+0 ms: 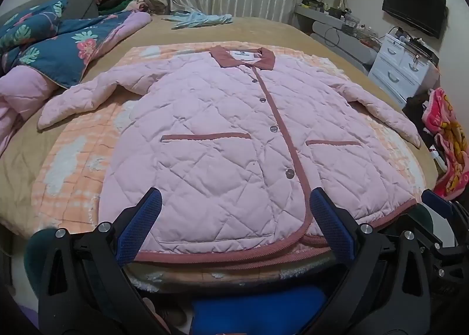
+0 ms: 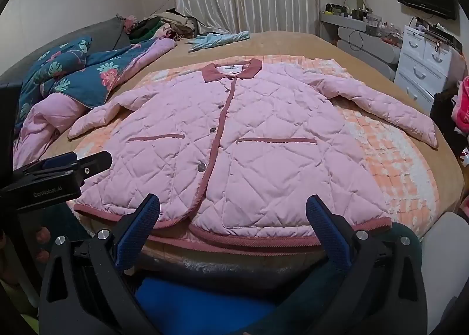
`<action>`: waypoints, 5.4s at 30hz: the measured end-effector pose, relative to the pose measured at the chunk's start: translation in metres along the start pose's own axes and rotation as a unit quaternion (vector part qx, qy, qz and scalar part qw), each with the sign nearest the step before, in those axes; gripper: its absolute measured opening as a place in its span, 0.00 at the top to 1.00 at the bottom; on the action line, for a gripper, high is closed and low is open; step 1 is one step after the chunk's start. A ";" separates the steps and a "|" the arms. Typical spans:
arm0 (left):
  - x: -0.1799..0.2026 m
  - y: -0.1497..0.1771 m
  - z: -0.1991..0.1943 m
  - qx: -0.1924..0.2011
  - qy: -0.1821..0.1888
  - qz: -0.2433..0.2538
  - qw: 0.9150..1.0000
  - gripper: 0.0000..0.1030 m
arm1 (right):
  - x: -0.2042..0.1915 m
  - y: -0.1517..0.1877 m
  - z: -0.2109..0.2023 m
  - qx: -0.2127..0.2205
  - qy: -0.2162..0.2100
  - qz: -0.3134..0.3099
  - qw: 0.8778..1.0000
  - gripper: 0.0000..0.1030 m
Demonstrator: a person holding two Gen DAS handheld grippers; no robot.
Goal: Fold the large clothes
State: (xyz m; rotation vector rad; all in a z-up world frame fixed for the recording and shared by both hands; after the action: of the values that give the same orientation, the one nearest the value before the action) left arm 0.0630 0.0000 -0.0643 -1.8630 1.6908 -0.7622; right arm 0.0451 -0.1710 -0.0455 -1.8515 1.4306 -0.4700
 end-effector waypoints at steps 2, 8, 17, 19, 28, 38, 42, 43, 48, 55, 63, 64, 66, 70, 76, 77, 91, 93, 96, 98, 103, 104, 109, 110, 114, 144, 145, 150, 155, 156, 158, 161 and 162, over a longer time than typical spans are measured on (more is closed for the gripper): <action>0.000 0.001 0.000 -0.004 0.001 0.000 1.000 0.08 | -0.001 0.000 0.000 0.000 -0.001 0.000 1.000 0.04; 0.000 0.000 0.000 -0.001 0.001 0.000 1.000 0.08 | -0.001 -0.003 -0.003 0.004 0.000 -0.004 1.000 0.04; 0.003 -0.005 -0.006 0.002 0.003 -0.001 1.000 0.08 | -0.003 -0.001 -0.002 0.004 0.008 -0.010 1.000 0.04; 0.004 -0.005 -0.007 0.002 0.005 -0.002 1.000 0.08 | -0.003 -0.002 -0.003 0.005 0.008 -0.010 1.000 0.04; 0.005 -0.007 -0.009 0.004 0.005 -0.002 1.000 0.08 | -0.003 -0.003 -0.005 0.007 0.010 -0.010 1.000 0.04; 0.006 -0.010 -0.010 0.005 0.006 -0.001 1.000 0.08 | -0.002 -0.003 -0.005 0.006 0.011 -0.011 1.000 0.04; 0.007 -0.010 -0.010 0.005 0.006 0.000 1.000 0.08 | -0.002 -0.003 -0.006 0.007 0.011 -0.010 1.000 0.04; 0.009 -0.012 -0.011 0.005 0.007 0.001 1.000 0.08 | -0.002 -0.003 -0.006 0.007 0.011 -0.010 1.000 0.04; 0.008 -0.010 -0.011 0.005 0.006 -0.001 1.000 0.08 | -0.002 -0.004 -0.005 0.007 0.012 -0.012 1.000 0.04; 0.015 -0.012 -0.010 0.005 0.008 0.001 1.000 0.08 | 0.000 -0.005 -0.004 0.004 0.016 -0.010 1.000 0.04; 0.017 -0.011 -0.008 0.001 0.009 0.001 1.000 0.08 | 0.000 -0.004 -0.002 0.003 0.016 -0.010 1.000 0.04; 0.018 -0.012 -0.008 0.001 0.009 0.001 1.000 0.08 | 0.000 -0.004 -0.002 0.003 0.017 -0.010 1.000 0.04; 0.017 -0.011 -0.008 0.002 0.009 0.001 1.000 0.08 | 0.000 -0.004 -0.002 0.003 0.016 -0.010 1.000 0.04; 0.017 -0.011 -0.008 0.002 0.009 0.002 1.000 0.08 | 0.001 -0.005 -0.001 0.003 0.015 -0.009 1.000 0.04; 0.018 -0.012 -0.002 0.000 0.016 0.000 1.000 0.08 | 0.002 -0.011 0.003 0.003 0.014 -0.008 1.000 0.04; 0.018 -0.012 0.000 0.000 0.015 0.000 1.000 0.08 | 0.003 -0.013 0.004 0.003 0.014 -0.008 1.000 0.04; 0.008 -0.052 0.023 -0.004 0.027 -0.007 1.000 0.08 | 0.014 -0.055 0.024 -0.006 0.009 -0.001 1.000 0.04; 0.007 -0.059 0.026 -0.003 0.031 -0.008 0.999 0.08 | 0.016 -0.065 0.029 -0.006 0.008 0.001 1.000 0.04; 0.005 -0.074 0.034 -0.003 0.027 -0.006 1.000 0.08 | 0.020 -0.080 0.037 -0.005 0.006 0.008 1.000 0.04; 0.004 -0.082 0.037 -0.001 0.023 -0.007 1.000 0.08 | 0.021 -0.093 0.042 0.000 0.005 0.011 1.000 0.04; 0.001 -0.105 0.047 0.001 0.018 -0.017 1.000 0.08 | 0.022 -0.120 0.052 0.008 -0.010 0.022 1.000 0.04; 0.000 -0.109 0.049 0.002 0.016 -0.019 1.000 0.08 | 0.021 -0.124 0.053 0.010 -0.012 0.023 1.000 0.04; -0.007 -0.129 0.060 0.003 0.014 -0.030 0.999 0.08 | 0.023 -0.149 0.063 0.019 -0.017 0.022 0.999 0.04; -0.008 -0.133 0.063 0.002 0.014 -0.033 0.999 0.08 | 0.023 -0.152 0.065 0.020 -0.016 0.022 0.999 0.04; -0.011 -0.149 0.073 0.002 0.011 -0.038 0.999 0.08 | 0.027 -0.168 0.076 0.020 -0.021 0.024 0.999 0.04; 0.034 -0.255 0.142 0.016 0.041 -0.041 0.998 0.08 | 0.132 -0.297 0.124 0.084 0.030 0.115 0.989 0.04; 0.036 -0.256 0.144 0.015 0.042 -0.040 0.998 0.08 | 0.139 -0.298 0.126 0.085 0.034 0.122 0.988 0.04; 0.047 -0.263 0.162 0.008 0.039 -0.034 0.999 0.08 | 0.180 -0.295 0.138 0.083 0.059 0.155 0.983 0.04; 0.056 -0.266 0.182 0.002 0.039 -0.032 0.999 0.08 | 0.216 -0.287 0.145 0.082 0.088 0.182 0.976 0.04; 0.058 -0.266 0.185 0.001 0.040 -0.032 0.999 0.08 | 0.226 -0.285 0.146 0.082 0.097 0.189 0.974 0.04; 0.062 -0.266 0.195 -0.004 0.036 -0.033 0.999 0.08 | 0.244 -0.282 0.147 0.085 0.114 0.200 0.969 0.04; 0.068 -0.263 0.207 -0.012 0.033 -0.034 0.999 0.08 | 0.274 -0.275 0.151 0.085 0.145 0.219 0.961 0.04; 0.070 -0.262 0.211 -0.014 0.033 -0.034 0.999 0.08 | 0.281 -0.272 0.152 0.084 0.151 0.226 0.959 0.04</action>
State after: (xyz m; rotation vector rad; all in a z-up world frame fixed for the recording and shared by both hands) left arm 0.4018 -0.0449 -0.0274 -1.9430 1.6942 -0.8391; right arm 0.4177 -0.3561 0.0127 -1.3002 1.8916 -0.6363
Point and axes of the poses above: each gripper's, at about its wrist camera, not at the fingertips, and z roughly the way its jaws point, x to its right, y to its underside, the point moved 9 cm from there along z, roughly the way its jaws point, and after that the axes turned 3 degrees about z, right-handed, at the moved point
